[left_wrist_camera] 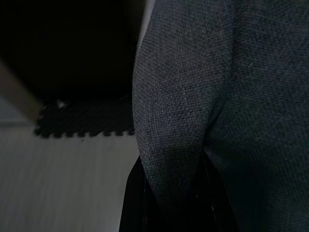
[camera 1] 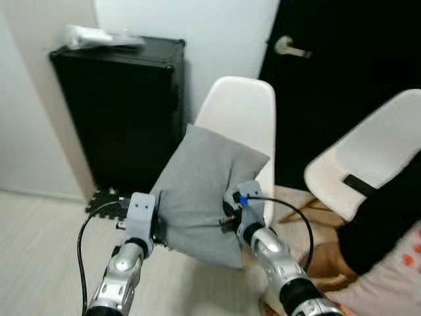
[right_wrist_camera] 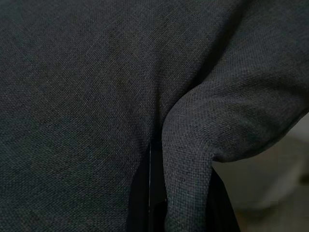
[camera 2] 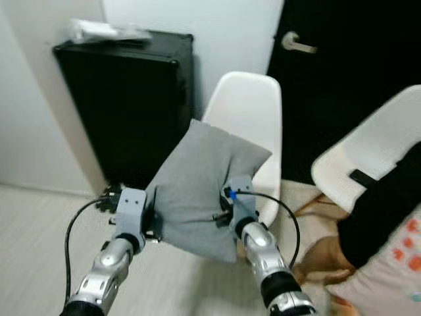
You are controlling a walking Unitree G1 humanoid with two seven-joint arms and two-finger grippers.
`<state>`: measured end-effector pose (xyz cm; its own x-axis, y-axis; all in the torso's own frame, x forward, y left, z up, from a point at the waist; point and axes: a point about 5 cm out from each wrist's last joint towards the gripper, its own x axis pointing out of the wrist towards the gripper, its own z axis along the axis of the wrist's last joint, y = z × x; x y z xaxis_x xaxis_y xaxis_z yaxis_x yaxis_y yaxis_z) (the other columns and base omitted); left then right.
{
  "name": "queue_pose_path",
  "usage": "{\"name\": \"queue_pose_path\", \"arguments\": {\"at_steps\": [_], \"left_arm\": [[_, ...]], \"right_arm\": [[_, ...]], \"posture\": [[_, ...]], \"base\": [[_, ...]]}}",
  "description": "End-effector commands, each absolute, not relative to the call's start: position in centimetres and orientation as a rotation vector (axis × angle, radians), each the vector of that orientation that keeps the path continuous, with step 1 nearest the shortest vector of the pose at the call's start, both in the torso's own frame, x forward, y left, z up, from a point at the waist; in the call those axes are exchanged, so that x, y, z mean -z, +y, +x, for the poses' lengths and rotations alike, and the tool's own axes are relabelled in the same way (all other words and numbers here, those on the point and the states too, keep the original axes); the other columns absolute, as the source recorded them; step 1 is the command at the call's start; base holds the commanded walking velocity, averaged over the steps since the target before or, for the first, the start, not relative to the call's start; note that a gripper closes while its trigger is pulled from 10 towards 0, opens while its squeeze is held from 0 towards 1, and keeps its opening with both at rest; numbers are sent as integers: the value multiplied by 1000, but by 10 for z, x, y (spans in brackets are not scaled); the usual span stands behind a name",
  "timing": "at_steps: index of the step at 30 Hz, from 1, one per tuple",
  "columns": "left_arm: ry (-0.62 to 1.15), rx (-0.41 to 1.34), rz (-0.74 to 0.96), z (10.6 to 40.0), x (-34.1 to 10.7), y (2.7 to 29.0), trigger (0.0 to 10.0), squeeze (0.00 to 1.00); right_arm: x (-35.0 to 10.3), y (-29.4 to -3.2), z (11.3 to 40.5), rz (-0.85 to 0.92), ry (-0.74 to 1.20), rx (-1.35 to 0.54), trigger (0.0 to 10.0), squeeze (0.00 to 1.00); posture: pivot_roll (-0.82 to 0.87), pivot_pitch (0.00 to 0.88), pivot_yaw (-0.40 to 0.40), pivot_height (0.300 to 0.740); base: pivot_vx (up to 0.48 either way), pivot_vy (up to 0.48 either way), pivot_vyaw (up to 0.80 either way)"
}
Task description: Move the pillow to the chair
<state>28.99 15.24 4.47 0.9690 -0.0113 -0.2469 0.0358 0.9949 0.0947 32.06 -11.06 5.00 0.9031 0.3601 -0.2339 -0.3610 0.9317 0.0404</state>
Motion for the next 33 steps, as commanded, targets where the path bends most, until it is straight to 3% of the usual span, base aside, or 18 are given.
{"name": "queue_pose_path", "arguments": {"at_steps": [1, 7, 33], "left_arm": [[191, -64, 118, 293, -56, 170, 10000, 0], [188, -55, 116, 294, -56, 168, 10000, 0], [190, -64, 97, 291, -53, 166, 10000, 0]], "right_arm": [[-44, -121, 317, -24, 260, -349, 10000, 0], [-42, -121, 315, -21, 272, -351, 10000, 0], [-37, -121, 312, -31, 285, -360, 10000, 0]], "posture": [[-11, 53, -53, 740], [-9, 48, -51, 740], [-10, 39, -58, 740]], "base": [[0, 0, -800], [0, 0, -700], [0, 0, 0]]}}
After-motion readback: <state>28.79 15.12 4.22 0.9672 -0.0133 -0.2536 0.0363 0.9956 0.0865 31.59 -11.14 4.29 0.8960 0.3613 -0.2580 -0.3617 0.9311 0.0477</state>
